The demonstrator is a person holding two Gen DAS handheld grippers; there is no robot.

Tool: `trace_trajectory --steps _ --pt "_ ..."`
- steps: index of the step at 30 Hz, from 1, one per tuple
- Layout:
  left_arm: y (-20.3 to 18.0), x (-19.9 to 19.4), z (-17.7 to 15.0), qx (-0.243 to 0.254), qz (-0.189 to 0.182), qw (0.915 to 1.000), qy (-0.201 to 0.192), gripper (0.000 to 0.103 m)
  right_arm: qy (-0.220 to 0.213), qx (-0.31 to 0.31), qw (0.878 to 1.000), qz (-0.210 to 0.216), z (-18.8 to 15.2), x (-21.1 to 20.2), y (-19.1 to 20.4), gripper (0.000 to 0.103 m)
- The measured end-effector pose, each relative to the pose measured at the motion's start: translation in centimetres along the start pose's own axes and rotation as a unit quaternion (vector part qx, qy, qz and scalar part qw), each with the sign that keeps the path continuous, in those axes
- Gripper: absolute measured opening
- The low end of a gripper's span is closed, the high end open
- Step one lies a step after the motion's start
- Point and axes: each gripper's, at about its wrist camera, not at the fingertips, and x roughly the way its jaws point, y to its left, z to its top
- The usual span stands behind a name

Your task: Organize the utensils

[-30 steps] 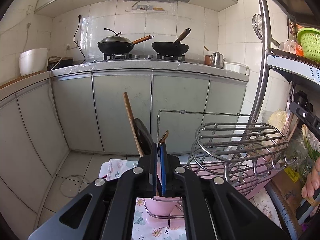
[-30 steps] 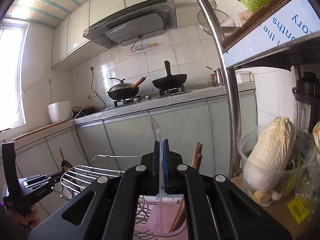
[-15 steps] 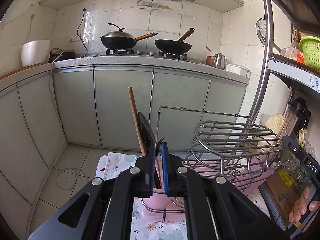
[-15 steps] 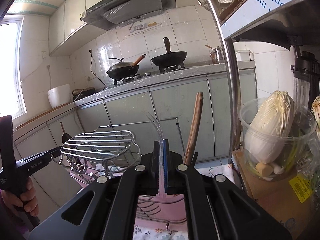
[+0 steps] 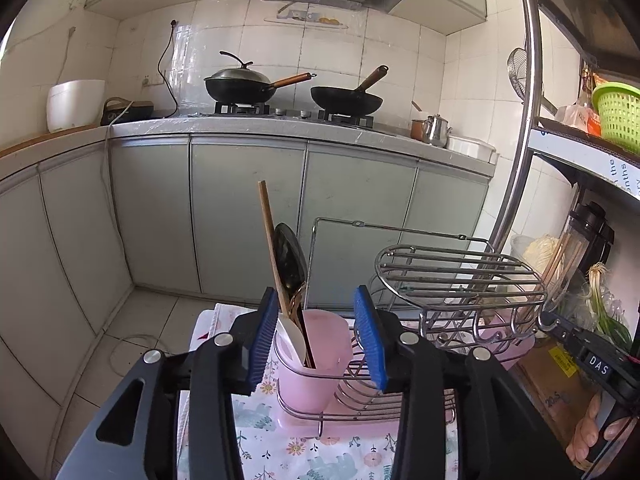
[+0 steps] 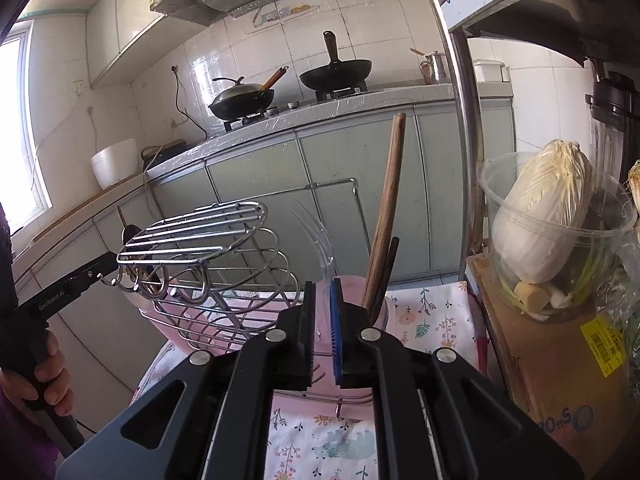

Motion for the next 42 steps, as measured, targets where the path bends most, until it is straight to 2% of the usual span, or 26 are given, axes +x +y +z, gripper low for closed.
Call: trace_trajectory --steps 3,5,13,23,29,31,42 --pt "-0.1 -0.6 -0.2 -0.001 -0.005 1.0000 -0.002 0.040 0.000 0.006 1.000 0.000 -0.4 -0.4 0.0 0.029" --pt "-0.2 -0.9 -0.3 -0.002 -0.008 1.0000 -0.002 0.041 0.002 0.008 1.000 0.001 -0.6 -0.6 -0.1 0.037" --pt "-1.1 -1.9 -1.3 -0.001 -0.022 0.9997 0.010 0.050 0.013 0.012 1.000 -0.003 -2.0 -1.5 -0.1 0.047" --pt "-1.7 -2.9 -2.5 -0.017 -0.035 0.9987 0.033 0.054 0.017 0.026 0.999 0.009 -3.3 -3.2 1.0 0.052" --pt "-2.4 -4.4 -3.0 -0.004 -0.037 0.9991 0.022 0.059 -0.003 0.019 1.000 0.009 -3.8 -4.9 2.5 0.064" --pt "-2.6 -4.9 -3.2 -0.004 -0.037 0.9990 0.022 0.064 -0.007 0.018 1.000 0.009 -3.9 -5.3 2.8 0.066" --pt "-3.1 -6.7 -4.2 -0.009 -0.029 0.9990 0.031 0.068 -0.025 -0.013 0.999 -0.015 -5.1 -7.3 5.5 0.073"
